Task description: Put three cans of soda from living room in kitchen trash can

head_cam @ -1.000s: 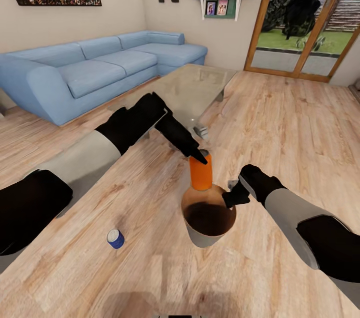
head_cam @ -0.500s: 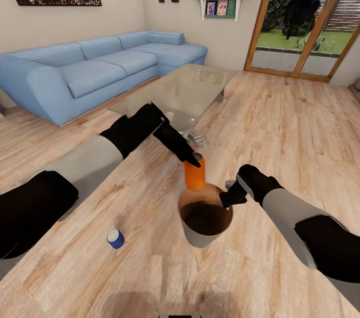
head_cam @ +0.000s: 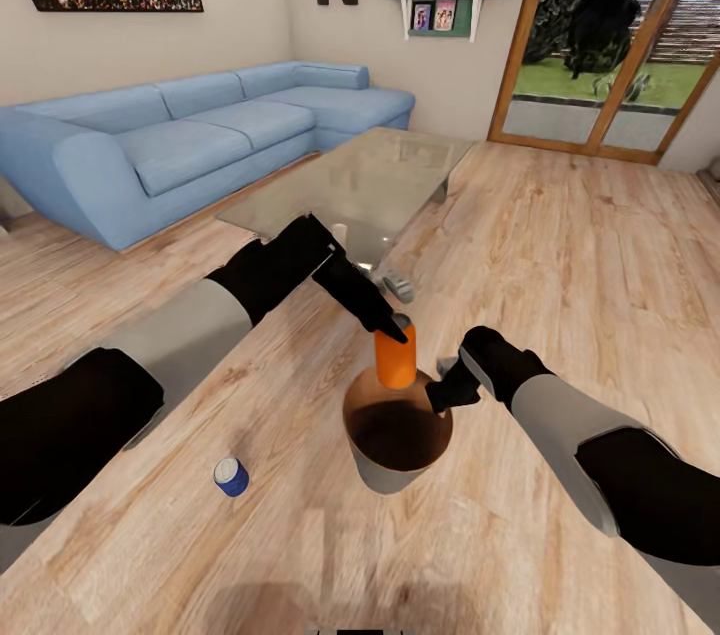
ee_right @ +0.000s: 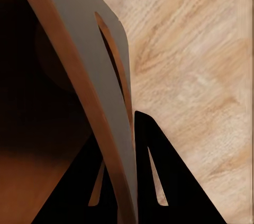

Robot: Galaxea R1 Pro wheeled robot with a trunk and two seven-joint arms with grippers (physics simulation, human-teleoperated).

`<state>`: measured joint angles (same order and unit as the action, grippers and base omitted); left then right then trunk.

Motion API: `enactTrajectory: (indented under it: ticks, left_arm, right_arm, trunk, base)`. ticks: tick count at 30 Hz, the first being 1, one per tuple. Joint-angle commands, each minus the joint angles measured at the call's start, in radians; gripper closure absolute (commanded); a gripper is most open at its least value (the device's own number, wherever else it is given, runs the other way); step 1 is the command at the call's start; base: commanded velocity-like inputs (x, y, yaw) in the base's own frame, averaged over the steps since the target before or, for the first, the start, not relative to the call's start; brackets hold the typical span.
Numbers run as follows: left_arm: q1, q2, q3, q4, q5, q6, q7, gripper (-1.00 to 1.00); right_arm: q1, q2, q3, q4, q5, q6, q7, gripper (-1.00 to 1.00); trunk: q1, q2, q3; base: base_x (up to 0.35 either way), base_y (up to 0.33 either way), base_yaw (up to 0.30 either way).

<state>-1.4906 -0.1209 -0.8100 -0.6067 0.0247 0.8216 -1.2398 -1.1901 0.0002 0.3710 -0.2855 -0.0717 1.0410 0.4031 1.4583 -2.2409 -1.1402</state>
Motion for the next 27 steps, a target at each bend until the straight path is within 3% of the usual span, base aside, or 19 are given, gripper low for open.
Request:
enactTrajectory:
  ticks: [1,13,21,27]
  left_arm:
    - [0.009,0.000,0.000,0.003,-0.002,-0.009,0.000,1.00]
    - [0.071,0.007,-0.008,0.058,-0.006,-0.087,0.008,1.00]
    - [0.097,0.003,-0.016,0.074,-0.005,-0.106,0.038,1.00]
    - [0.170,0.001,-0.024,0.097,-0.008,-0.169,0.109,1.00]
  right_arm:
    - [-0.005,0.001,-0.008,0.001,-0.038,0.006,0.008,1.00]
    - [-0.030,0.004,-0.009,0.010,-0.039,0.006,0.008,1.00]
    - [-0.068,0.047,-0.009,0.057,-0.039,0.006,0.008,1.00]
    - [-0.093,0.077,-0.009,0.093,-0.039,0.006,0.008,1.00]
  trunk:
    - [0.000,0.000,0.000]
    - [0.000,0.000,0.000]
    - [0.000,0.000,0.000]
    - [0.000,0.000,0.000]
  base:
    - [0.000,0.000,0.000]
    - [0.000,0.000,0.000]
    - [0.000,0.000,0.000]
    - [0.000,0.000,0.000]
